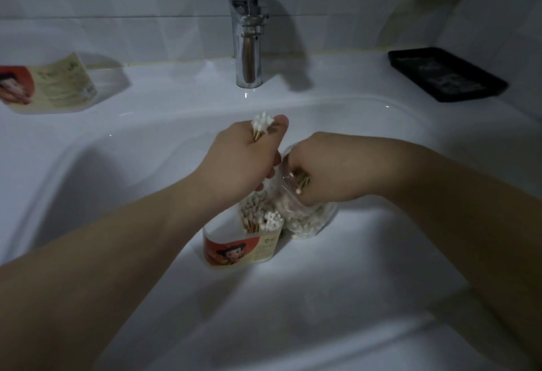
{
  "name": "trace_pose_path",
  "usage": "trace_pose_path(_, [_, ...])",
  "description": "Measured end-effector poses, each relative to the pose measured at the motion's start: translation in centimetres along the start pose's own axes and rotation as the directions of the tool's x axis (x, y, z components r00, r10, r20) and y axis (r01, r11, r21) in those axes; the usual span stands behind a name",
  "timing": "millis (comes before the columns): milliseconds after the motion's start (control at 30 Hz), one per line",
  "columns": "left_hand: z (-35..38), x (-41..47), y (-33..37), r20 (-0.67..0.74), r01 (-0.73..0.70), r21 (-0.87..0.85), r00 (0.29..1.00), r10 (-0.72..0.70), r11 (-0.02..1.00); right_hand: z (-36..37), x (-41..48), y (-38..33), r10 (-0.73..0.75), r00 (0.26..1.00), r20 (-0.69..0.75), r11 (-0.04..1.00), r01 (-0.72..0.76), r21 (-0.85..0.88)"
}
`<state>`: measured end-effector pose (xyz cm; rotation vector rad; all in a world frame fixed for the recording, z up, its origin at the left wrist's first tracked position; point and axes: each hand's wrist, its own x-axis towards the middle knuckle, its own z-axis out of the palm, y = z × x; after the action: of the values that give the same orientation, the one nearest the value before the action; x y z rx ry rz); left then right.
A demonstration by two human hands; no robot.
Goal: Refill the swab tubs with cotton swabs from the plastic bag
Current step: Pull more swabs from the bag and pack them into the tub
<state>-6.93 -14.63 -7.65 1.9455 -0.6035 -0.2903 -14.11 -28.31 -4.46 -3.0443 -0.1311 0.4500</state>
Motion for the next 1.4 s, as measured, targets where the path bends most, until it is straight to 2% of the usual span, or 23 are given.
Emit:
trace_pose_path(267, [-0.1,0.1,-0.2,0.025,-0.051,0.085,0.998,0.049,0.995,-0.2,0.2,0.5,0.018,0.992,-0.128,1.0,-0.016,0.02])
trace_pose_path(400, [-0.2,0.2,-0.2,0.041,-0.045,0.03,0.998,0.044,0.999,-0.6,-0.1,0.6,0.037,0.986,-0.164,0.999,-0.03,0.04])
trace_pose_path(667, [-0.2,0.5,-0.5,0.036,-0.036,0.122,0.999,0.031,0.992,-1.2,-0.2,2.1,0.059,0.967,-0.25,0.982,-0.012,0.188])
trace_pose_path(867, [-0.3,0.5,-0.4,0.011,-0.033,0.07,0.999,0.032,0.997,-1.8,-1.1,2.2,0.123,0.941,-0.317,0.903,0.027,0.43])
trace_pose_path(1033, [-0.2,0.4,-0.3,0.008,-0.034,0.052,0.999,0.034,0.998,-2.1,-1.3,2.1,0.095,0.915,-0.391,0.92,0.069,0.385])
trace_pose_path(1100, [-0.2,0.4,-0.4,0.006,-0.029,0.059,1.0,0.029,0.998,-2.1,-1.3,2.0,0.079,0.949,-0.306,0.949,0.022,0.313])
trace_pose_path(1233, [-0.1,0.3,-0.4,0.014,-0.03,0.093,0.999,0.029,0.995,-1.4,-1.1,1.3,0.051,0.998,-0.029,0.984,-0.046,0.172])
trace_pose_path(1400, [0.1,0.3,-0.5,0.022,-0.031,0.098,0.999,0.029,0.995,-1.1,-0.9,0.9,0.026,1.0,0.012,0.995,-0.027,0.098])
